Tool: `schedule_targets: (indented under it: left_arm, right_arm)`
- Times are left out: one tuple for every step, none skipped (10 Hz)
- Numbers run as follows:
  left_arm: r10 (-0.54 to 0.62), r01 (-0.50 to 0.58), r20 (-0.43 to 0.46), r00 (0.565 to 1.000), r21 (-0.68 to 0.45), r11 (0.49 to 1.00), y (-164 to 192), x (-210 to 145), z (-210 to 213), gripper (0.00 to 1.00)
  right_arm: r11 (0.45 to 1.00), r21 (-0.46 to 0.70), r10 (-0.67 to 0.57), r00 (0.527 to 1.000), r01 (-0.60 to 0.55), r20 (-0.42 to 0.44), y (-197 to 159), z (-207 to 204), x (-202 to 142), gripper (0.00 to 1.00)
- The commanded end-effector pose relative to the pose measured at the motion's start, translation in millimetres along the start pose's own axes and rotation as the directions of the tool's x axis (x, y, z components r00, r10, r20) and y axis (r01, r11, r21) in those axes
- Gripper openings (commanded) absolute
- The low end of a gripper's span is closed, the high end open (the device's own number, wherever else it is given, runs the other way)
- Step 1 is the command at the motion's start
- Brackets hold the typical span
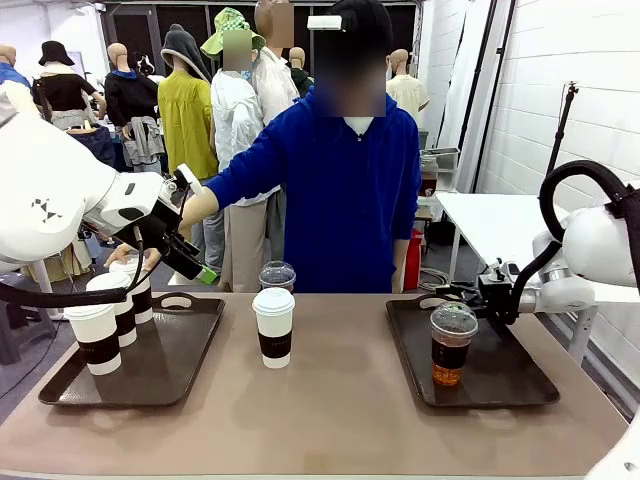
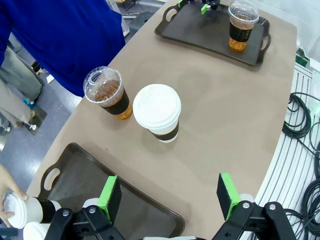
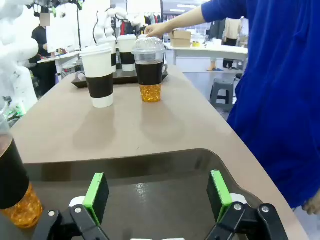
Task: Distribute the coffee onto the tray.
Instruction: Pick up another iced Americano from the middle of the table and place it on the right Handle tray.
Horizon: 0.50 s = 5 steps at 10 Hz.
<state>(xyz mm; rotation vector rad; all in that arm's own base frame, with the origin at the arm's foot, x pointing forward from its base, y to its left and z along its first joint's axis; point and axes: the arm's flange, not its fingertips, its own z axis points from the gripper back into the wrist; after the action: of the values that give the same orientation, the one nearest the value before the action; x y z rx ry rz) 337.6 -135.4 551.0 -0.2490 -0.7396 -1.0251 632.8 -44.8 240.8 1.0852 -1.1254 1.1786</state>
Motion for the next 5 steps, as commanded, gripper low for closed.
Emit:
schedule_targets:
  left_arm:
    - [0.000,0.000,0.002,1.000,-0.011,1.000,0,-1,1,1.00]
    - [0.000,0.000,0.002,1.000,-0.011,1.000,0,-1,1,1.00]
    - [0.000,0.000,0.002,1.000,-0.011,1.000,0,-1,1,1.00]
    - [0.000,0.000,0.002,1.000,-0.011,1.000,0,-1,1,1.00]
    - [0.000,0.000,0.002,1.000,-0.011,1.000,0,-1,1,1.00]
  right_arm:
    - [0.999,0.019,-0.050,0.999,0.051,-0.022,-11,-19,5,1.00]
    - [0.998,0.027,-0.058,0.998,0.059,-0.028,-11,-27,6,1.00]
    - [0.997,0.032,-0.062,0.998,0.063,-0.029,-10,-33,6,1.00]
    - [0.997,0.032,-0.074,0.997,0.074,-0.029,-8,-36,7,1.00]
    - [0.999,0.034,-0.039,0.999,0.040,-0.009,-4,-30,3,1.00]
